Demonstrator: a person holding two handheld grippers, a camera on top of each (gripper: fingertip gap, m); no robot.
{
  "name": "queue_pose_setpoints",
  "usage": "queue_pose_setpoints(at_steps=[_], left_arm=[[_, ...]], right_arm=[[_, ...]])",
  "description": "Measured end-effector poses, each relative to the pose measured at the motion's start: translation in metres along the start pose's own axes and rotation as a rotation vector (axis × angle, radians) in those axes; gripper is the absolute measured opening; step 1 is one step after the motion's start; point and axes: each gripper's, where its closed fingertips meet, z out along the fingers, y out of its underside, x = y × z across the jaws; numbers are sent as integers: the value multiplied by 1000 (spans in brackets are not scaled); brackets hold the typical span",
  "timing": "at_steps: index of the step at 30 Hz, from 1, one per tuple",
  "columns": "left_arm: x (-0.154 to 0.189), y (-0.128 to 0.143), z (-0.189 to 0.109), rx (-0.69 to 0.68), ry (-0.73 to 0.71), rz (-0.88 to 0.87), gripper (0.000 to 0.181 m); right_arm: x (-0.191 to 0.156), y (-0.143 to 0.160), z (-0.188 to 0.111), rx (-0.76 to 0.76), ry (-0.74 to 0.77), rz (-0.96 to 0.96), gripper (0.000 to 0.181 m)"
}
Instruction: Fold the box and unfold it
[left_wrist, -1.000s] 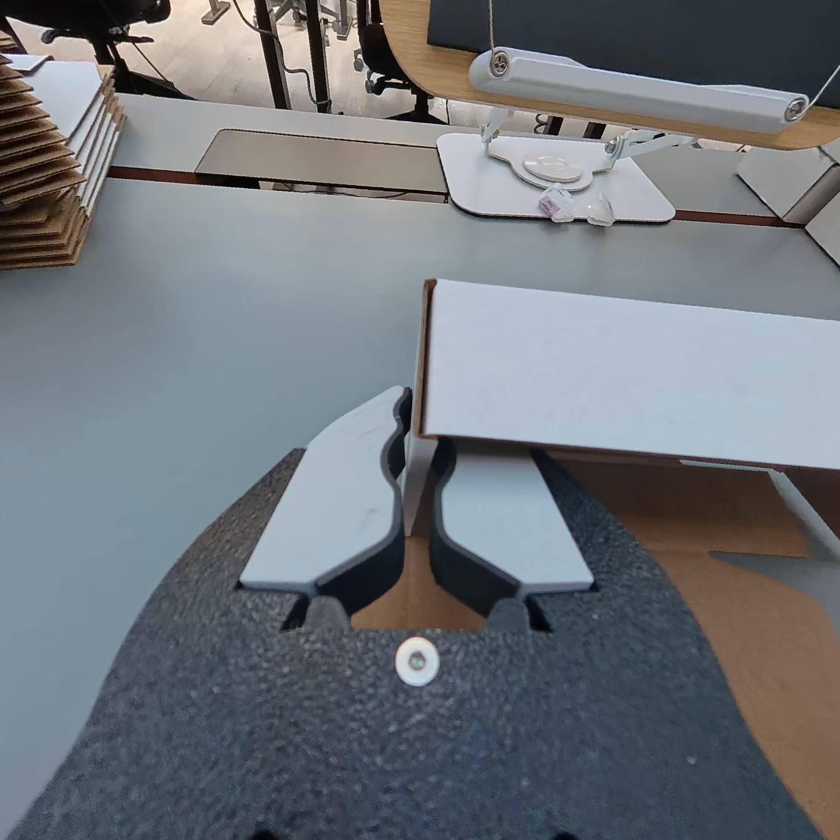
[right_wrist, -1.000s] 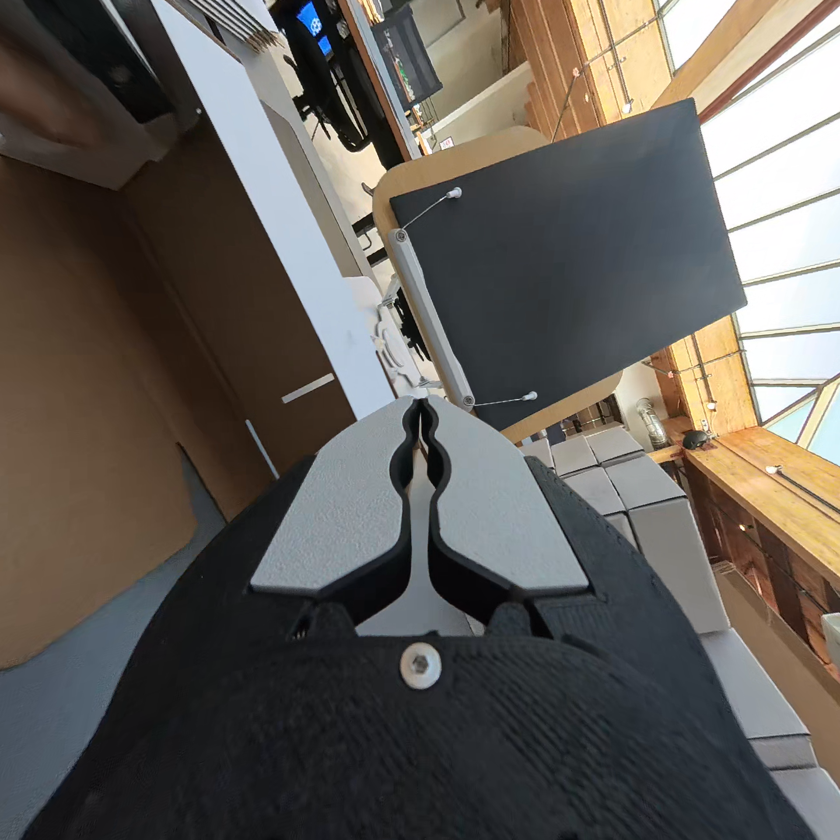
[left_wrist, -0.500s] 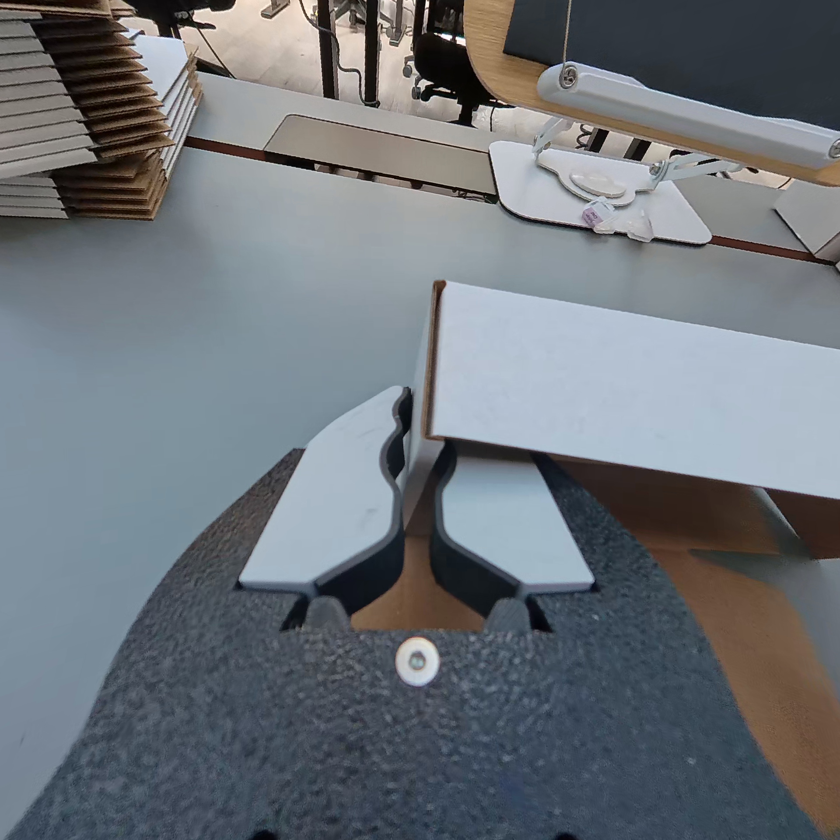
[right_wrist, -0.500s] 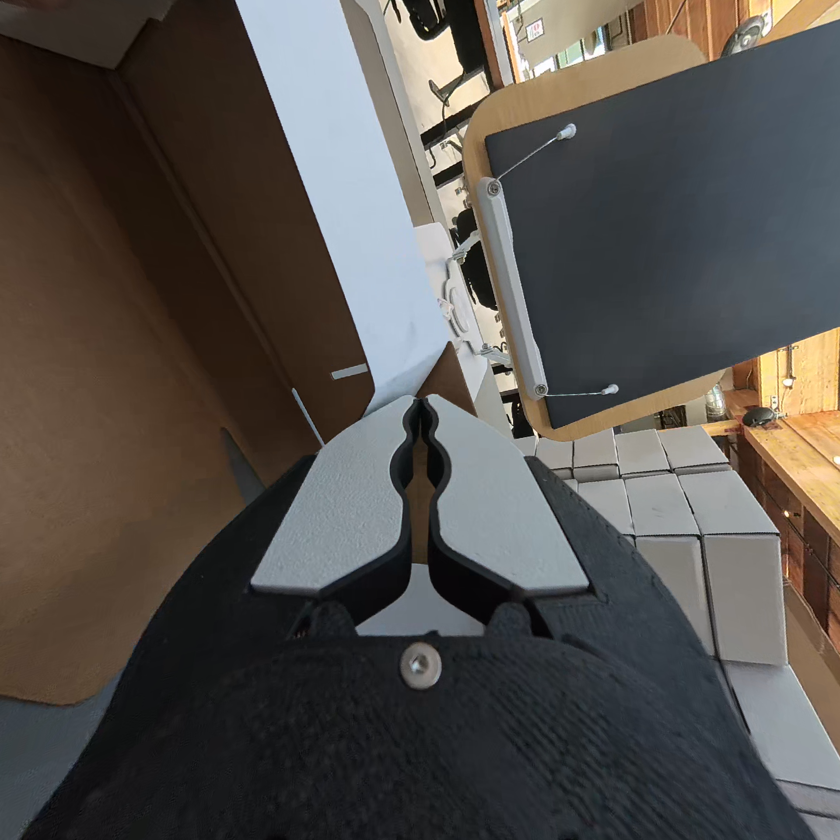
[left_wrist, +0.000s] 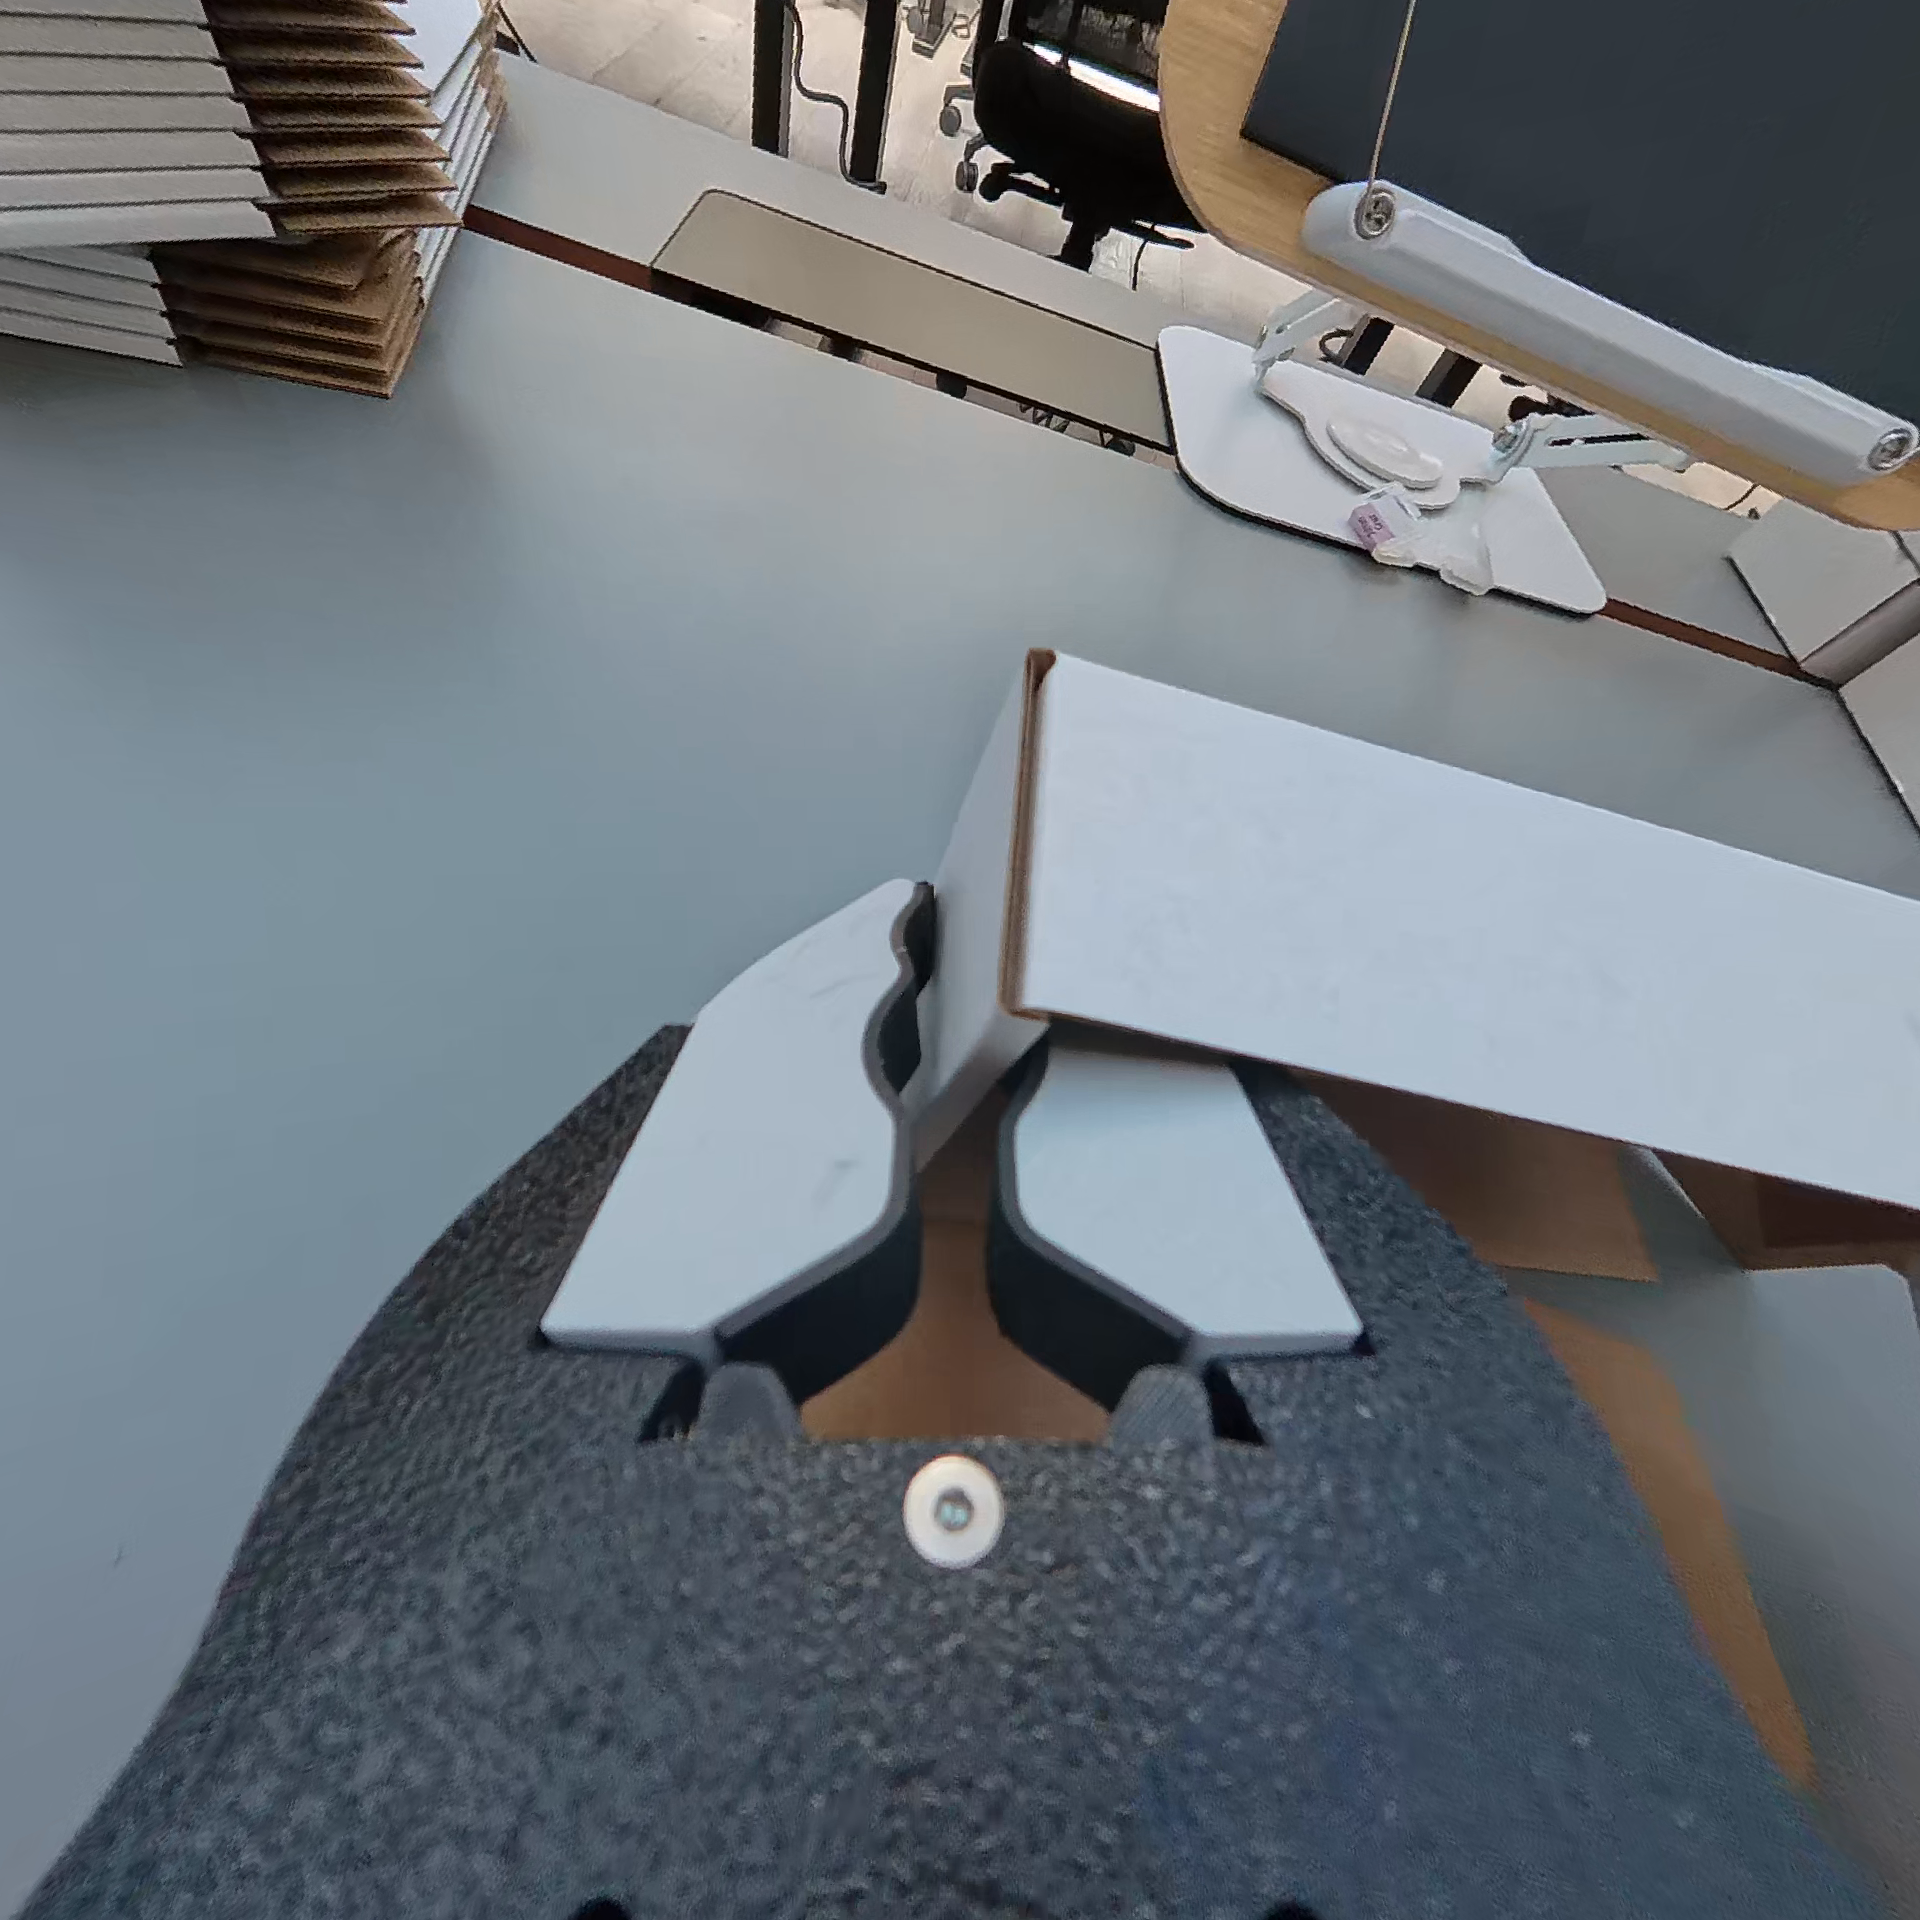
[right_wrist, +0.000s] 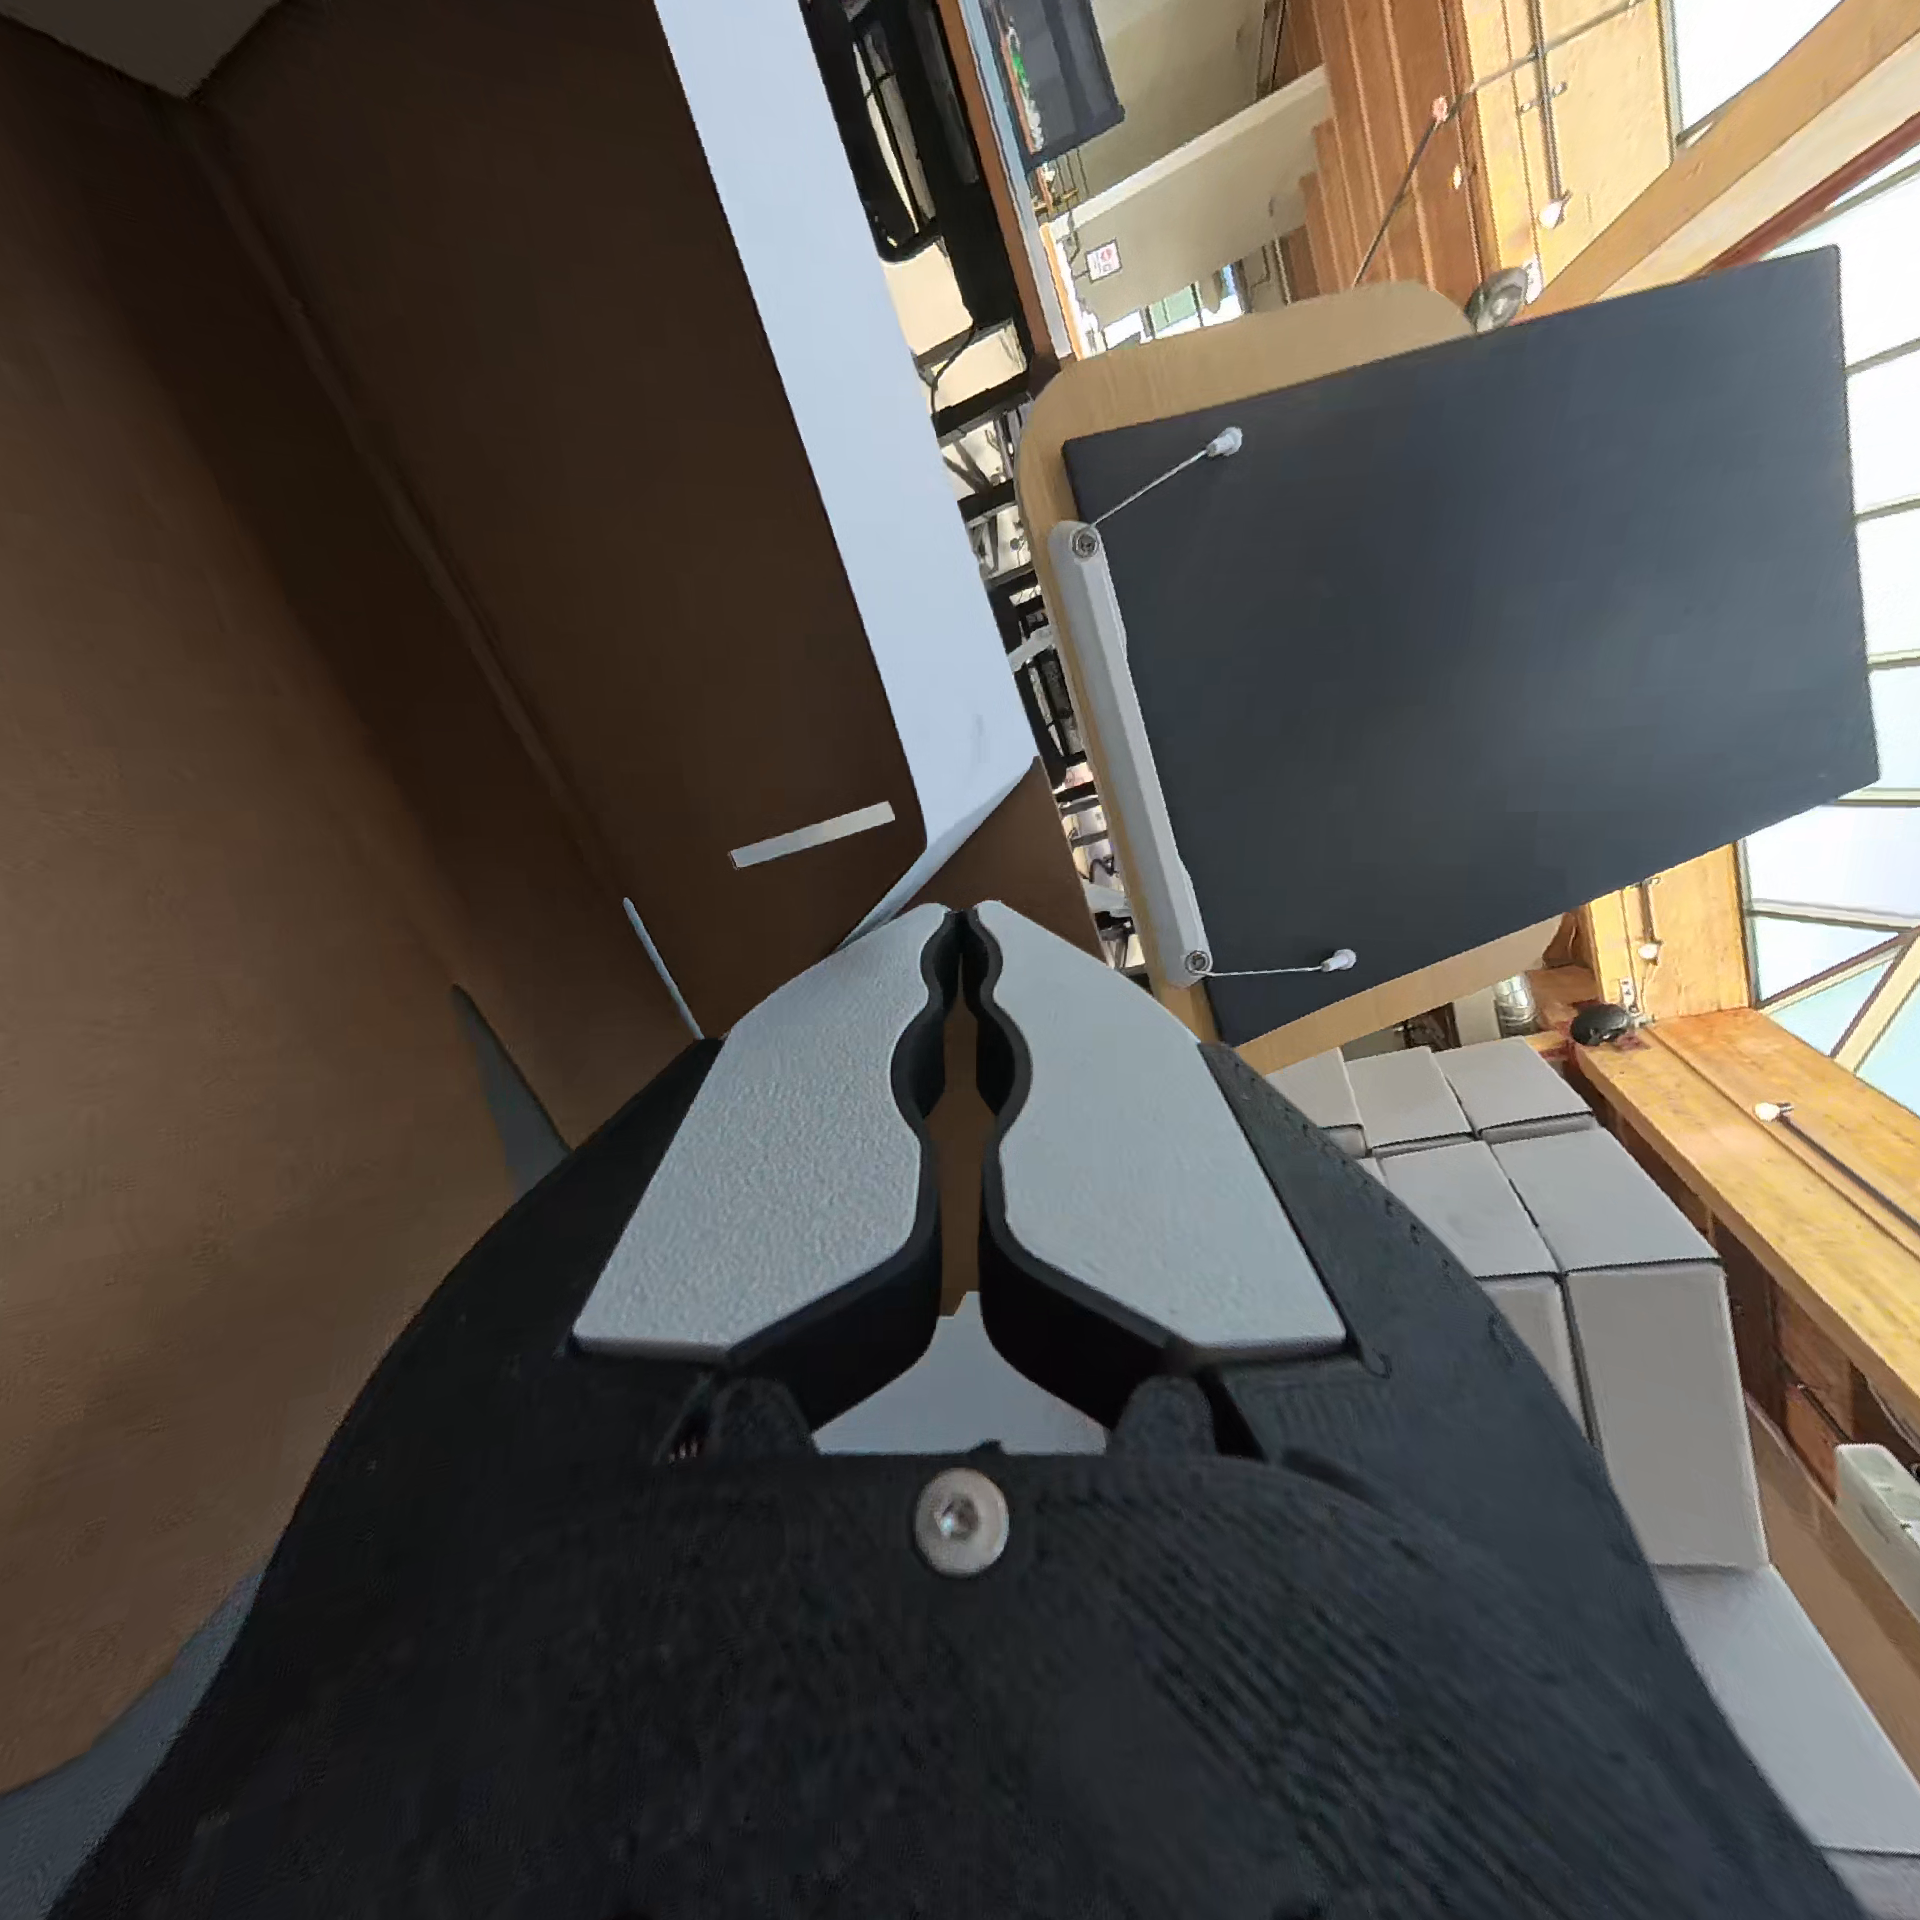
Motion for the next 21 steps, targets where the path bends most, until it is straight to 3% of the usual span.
queue_pose_setpoints(at_steps=[1,6,9,13,21], left_arm=[[-1,0,-1,-1,-19,40,8],[-3,1,-5,13,-149,340,6],[-1,3,-6,-21,-148,389,7],[4,7,-10,-19,-178,439,8],[9,9,-10,-19,-203,490,8]], right_arm=[[-2,5,3,-21,-12,25,0],[-5,9,7,-53,-33,41,0],[-7,9,10,-62,-79,129,0],[-9,-7,7,16,-163,370,0],[-3,-23,2,251,-489,1111,0]])
